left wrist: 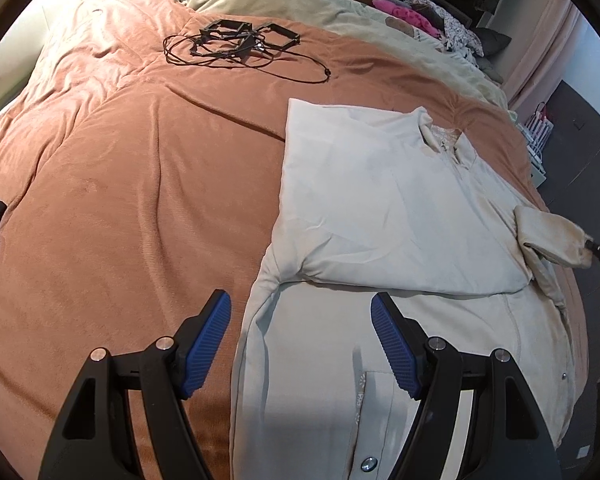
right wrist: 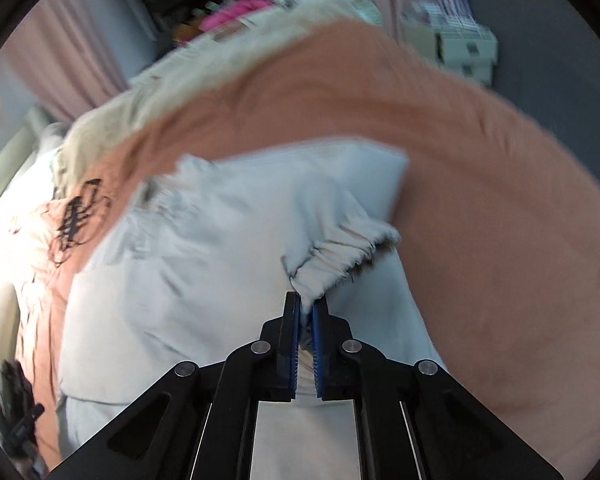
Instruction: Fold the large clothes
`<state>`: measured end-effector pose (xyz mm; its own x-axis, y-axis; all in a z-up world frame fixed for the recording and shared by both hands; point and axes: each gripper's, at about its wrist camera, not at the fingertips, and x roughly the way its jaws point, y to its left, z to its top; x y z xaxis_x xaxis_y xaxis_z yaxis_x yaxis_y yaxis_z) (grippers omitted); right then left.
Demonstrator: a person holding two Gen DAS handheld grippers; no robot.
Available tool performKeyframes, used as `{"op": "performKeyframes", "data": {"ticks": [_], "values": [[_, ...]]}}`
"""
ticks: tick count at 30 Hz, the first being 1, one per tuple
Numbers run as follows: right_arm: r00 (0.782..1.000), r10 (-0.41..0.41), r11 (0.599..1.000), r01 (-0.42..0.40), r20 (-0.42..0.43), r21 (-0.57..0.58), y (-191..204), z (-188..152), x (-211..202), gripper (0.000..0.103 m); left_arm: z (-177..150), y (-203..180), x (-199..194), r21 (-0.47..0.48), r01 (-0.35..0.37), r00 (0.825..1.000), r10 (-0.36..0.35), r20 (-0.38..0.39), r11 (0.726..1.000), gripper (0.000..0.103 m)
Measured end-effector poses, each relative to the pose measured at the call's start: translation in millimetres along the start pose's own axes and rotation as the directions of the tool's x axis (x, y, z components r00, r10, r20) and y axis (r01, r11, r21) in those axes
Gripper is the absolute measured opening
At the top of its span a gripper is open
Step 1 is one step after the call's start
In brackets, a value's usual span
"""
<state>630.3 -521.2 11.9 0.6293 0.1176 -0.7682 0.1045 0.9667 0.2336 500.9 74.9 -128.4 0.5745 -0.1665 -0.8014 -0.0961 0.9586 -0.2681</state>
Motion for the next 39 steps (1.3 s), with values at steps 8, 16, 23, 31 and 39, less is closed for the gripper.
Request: {"op": "performKeyframes", "data": {"ticks": [8, 16, 23, 31, 39], "values": [[0.994, 0.075, 0.979, -0.057, 0.084, -0.197, 113, 27, -51, 0.005, 4, 19, -29, -0.019, 0.008, 0.999, -0.007, 0.043, 1.0, 0.073], [0.988, 0.139, 0.933, -0.109, 0.062, -0.343, 220, 10, -54, 0.005, 3, 54, -45, -0.063, -0.004, 0.998, 0.008, 0.066, 0.998, 0.073], [0.987, 0.158, 0.906, -0.151, -0.015, -0.394, 283, -29, -14, 0.005, -5, 84, -43, -0.101, -0.011, 0.998, 0.017, 0.052, 0.995, 0.073], [0.976, 0.181, 0.868, -0.218, -0.125, -0.446, 330, -74, 32, 0.018, -10, 97, -40, -0.103, -0.025, 0.999, 0.029, 0.033, 0.994, 0.073], [0.971, 0.208, 0.878, -0.24, -0.122, -0.415, 303, -74, 21, 0.07, -12, 78, -32, -0.063, -0.006, 1.0, 0.007, 0.023, 0.998, 0.073]]}}
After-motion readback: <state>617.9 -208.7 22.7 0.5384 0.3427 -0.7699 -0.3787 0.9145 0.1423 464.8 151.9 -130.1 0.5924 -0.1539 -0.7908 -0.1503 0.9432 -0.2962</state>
